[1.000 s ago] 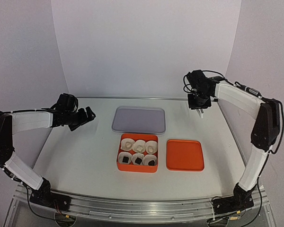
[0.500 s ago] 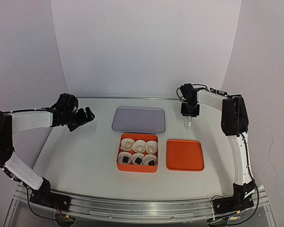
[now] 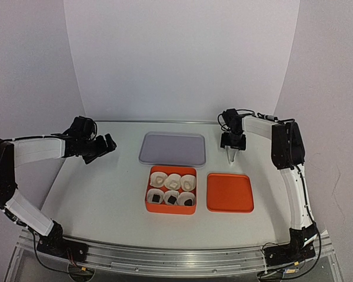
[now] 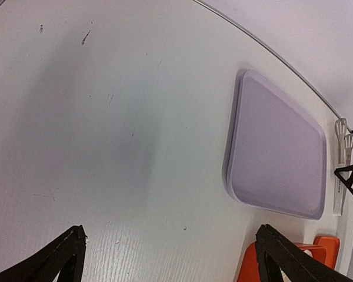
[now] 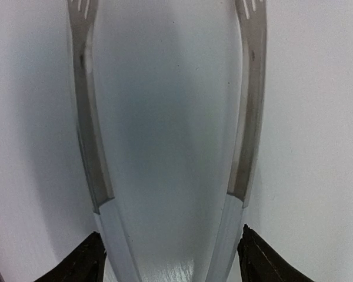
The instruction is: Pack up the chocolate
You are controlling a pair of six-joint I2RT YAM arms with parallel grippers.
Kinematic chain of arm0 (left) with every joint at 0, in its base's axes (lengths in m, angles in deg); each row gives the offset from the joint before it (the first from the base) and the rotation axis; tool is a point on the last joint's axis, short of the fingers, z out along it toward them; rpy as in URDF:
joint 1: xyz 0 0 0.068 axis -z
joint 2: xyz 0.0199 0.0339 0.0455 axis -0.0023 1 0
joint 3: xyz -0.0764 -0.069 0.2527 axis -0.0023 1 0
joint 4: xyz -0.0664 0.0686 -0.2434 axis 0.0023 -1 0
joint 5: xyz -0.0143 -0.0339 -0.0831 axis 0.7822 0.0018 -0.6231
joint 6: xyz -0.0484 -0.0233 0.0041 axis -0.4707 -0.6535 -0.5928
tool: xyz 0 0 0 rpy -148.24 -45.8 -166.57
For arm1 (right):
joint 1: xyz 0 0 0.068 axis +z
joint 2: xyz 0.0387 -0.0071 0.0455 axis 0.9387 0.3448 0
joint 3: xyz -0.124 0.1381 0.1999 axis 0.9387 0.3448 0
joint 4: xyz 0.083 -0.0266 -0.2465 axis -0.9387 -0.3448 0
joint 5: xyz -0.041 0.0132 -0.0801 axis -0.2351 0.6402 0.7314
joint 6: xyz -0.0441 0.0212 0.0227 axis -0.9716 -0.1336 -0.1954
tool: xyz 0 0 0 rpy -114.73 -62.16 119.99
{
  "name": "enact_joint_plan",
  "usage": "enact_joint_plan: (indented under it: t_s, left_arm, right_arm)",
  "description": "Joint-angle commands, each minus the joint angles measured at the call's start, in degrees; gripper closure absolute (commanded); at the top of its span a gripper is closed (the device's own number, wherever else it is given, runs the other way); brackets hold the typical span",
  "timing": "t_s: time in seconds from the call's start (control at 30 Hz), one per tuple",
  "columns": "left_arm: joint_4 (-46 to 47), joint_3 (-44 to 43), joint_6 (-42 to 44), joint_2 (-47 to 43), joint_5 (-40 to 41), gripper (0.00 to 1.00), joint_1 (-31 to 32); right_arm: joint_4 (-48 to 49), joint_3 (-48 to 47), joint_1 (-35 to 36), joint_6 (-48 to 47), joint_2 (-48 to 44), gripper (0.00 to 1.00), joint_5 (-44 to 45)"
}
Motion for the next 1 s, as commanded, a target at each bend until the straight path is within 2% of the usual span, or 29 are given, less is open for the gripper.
enact_joint_plan:
  t_s: [0.0,0.23,0.53,0.63,0.77,0.97]
  left_arm:
    - [0.25,-0.76,0.05,-3.55,0.87,0.0,0.01]
    - [0.63,0.27,1.21,-6.8,0.02,0.0,0.0]
    - [0.02,1.22,3.34,-9.91,-3.22,0.0,0.0]
    - [0.2,1.79,3.97,-10.23,-4.31,0.0,0.0]
    - [0.75,2.42,4.14,-10.52,-5.09,0.0,0.05]
    - [0.63,3.26,4.56,-11.15,-5.39,0.0,0.0]
  right_arm:
    - [-0.19,2.04,-0.07,-0.59,-5.15,0.14,-1.97]
    - [-0.34,11.78,-0.13,-1.38,-19.33,0.11,-3.93]
    - [-3.25,43.48,-0.07,-2.82,-47.58,0.13,-10.1]
    - [-4.58,50.68,-0.07,-2.82,-54.37,0.15,-14.29]
    - [-5.37,55.57,-0.08,-1.97,-54.83,0.21,-15.11]
    - [-5.87,54.3,-0.08,-1.94,-47.72,0.29,-17.02]
